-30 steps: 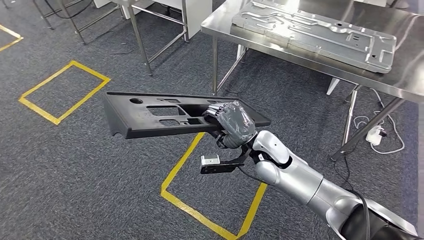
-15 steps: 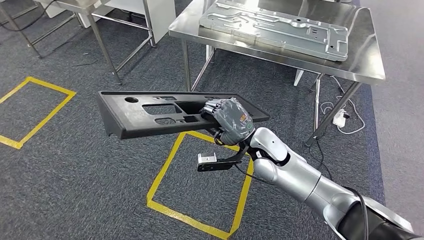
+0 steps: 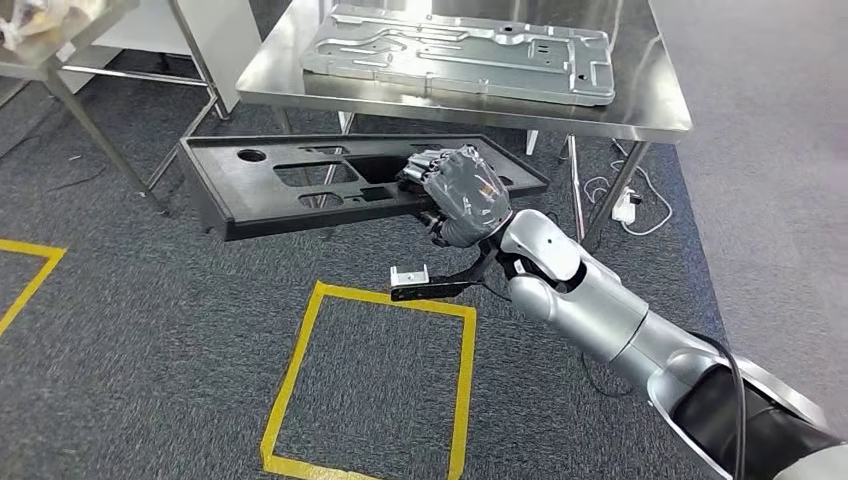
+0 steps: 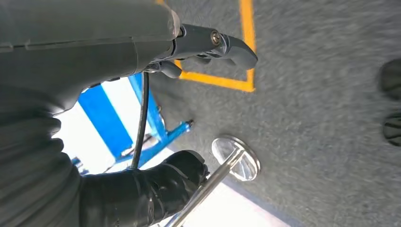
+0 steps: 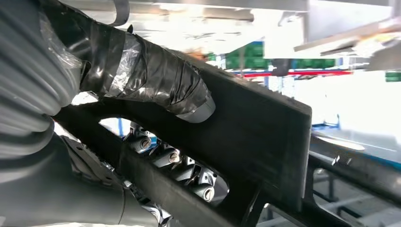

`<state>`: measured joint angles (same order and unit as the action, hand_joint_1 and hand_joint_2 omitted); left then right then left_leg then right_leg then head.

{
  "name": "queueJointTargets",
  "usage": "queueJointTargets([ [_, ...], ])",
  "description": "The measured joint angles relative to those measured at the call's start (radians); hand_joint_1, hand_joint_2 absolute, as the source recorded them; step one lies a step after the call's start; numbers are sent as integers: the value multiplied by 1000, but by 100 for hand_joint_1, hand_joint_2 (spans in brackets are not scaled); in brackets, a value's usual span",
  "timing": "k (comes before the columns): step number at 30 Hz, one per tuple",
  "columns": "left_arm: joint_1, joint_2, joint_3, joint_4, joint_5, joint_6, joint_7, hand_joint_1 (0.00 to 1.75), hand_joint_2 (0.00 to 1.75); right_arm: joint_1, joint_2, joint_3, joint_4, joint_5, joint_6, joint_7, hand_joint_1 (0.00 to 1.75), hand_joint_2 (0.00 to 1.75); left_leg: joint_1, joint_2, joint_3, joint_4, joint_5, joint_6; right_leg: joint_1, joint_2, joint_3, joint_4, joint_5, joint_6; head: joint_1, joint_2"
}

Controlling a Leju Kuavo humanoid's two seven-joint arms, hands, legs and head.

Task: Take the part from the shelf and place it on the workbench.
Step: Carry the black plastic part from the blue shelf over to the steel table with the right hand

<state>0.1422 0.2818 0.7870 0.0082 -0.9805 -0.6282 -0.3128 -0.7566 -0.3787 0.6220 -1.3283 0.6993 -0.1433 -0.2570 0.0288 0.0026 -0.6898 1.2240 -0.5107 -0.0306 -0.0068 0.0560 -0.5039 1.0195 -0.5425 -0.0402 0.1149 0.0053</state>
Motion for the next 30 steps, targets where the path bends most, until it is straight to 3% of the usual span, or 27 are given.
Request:
queueJointTargets([
  [2,5,-2,1,1,-3,1,-1,0,175,-7,1,2,7,3,3,2,171,175,1,-33,7,-92,101,3,-3,24,35,-7,-30,10,0,0],
  [3,8,-2,1,3,-4,1,-1,0,175,-12,1,3,11,3,5,4,171,175,0,-49,17,-119,116,7,-5,36,45,-13,-39,17,-1,0],
  [5,10,-1,2,5,-6,2,0,0,175,-19,2,5,16,3,9,7,171,175,-6,-55,46,-144,91,23,-10,55,59,-26,-41,31,0,0],
  [7,6,2,3,4,-7,3,0,0,175,-26,2,5,15,3,9,8,171,175,-9,-31,101,-204,51,43,-12,54,46,9,-9,42,1,0],
  [9,5,1,4,4,-6,3,-1,0,175,-29,3,6,17,3,9,8,171,175,-3,-16,171,-269,24,55,-8,7,-21,118,35,55,2,0],
  [10,7,0,4,5,-7,3,-1,0,175,-26,4,8,20,4,9,8,171,175,-1,-11,207,-294,15,56,-8,-22,-62,174,38,61,2,0],
  [11,10,-2,4,5,-7,3,-1,0,175,-20,5,11,24,4,10,8,171,175,0,-6,246,-319,4,57,-8,-40,-100,214,18,66,2,0],
  [12,14,-3,4,5,-8,3,-1,0,175,-16,5,15,28,6,11,8,171,175,0,0,285,-341,-8,56,-8,-49,-133,231,-17,67,2,0],
  [14,17,-5,4,5,-11,3,0,0,175,-15,6,22,33,14,12,12,171,175,-2,12,367,-383,-36,54,-5,-54,-187,199,-77,58,2,0],
  [15,17,-5,4,5,-13,4,0,0,175,-19,6,23,34,18,13,15,171,175,-4,19,409,-404,-51,54,1,-58,-206,153,-69,48,2,0],
  [16,17,-6,5,5,-14,4,-1,0,175,-25,6,25,36,24,14,21,171,175,-6,28,452,-426,-69,53,10,-67,-217,87,-5,33,2,0],
  [18,16,-11,5,7,-17,7,-1,0,175,-33,8,31,46,35,21,38,171,175,-10,43,531,-464,-103,44,36,-88,-224,-14,183,1,-4,0],
  [19,13,-12,6,8,-18,8,0,0,175,-40,10,35,50,42,26,49,171,175,-10,50,559,-485,-117,35,46,-94,-221,-34,243,-14,-7,0],
  [20,7,-13,7,9,-19,10,0,0,175,-51,12,38,53,49,30,60,171,175,-10,57,582,-499,-124,26,51,-91,-216,-28,254,-22,-9,0],
  [21,-1,-10,8,8,-21,12,1,0,175,-69,15,40,53,55,33,70,171,175,-11,61,589,-494,-117,16,51,-83,-203,-21,228,-31,-10,0],
  [22,-10,-10,8,8,-23,13,1,0,175,-87,18,41,52,63,34,80,171,175,-9,60,585,-460,-104,12,47,-73,-187,-23,207,-35,-10,0],
  [23,-17,-10,9,8,-24,14,2,0,175,-103,21,41,52,70,34,87,171,175,-11,51,561,-388,-85,11,42,-66,-163,-33,191,-38,-12,0],
  [24,-21,-10,9,8,-25,16,3,0,175,-114,26,42,56,78,33,94,171,175,-11,36,516,-294,-74,10,37,-61,-133,-48,178,-40,-13,0],
  [25,-22,-9,10,7,-25,18,5,0,175,-119,30,45,62,85,32,98,171,175,-10,20,458,-202,-82,13,33,-55,-101,-68,168,-39,-14,0],
  [27,-20,-9,10,7,-26,20,8,0,175,-119,40,56,77,92,31,101,171,175,-8,5,333,-84,-155,9,26,-44,-36,-110,150,-35,-15,0],
  [29,-15,-12,11,7,-27,21,9,0,175,-117,48,67,88,93,31,102,171,175,-3,3,224,-79,-238,-3,20,-33,26,-147,130,-27,-15,0],
  [30,-12,-13,11,7,-27,21,10,0,175,-118,51,72,92,93,32,102,171,175,1,3,177,-107,-241,-8,18,-29,54,-159,117,-21,-15,0],
])
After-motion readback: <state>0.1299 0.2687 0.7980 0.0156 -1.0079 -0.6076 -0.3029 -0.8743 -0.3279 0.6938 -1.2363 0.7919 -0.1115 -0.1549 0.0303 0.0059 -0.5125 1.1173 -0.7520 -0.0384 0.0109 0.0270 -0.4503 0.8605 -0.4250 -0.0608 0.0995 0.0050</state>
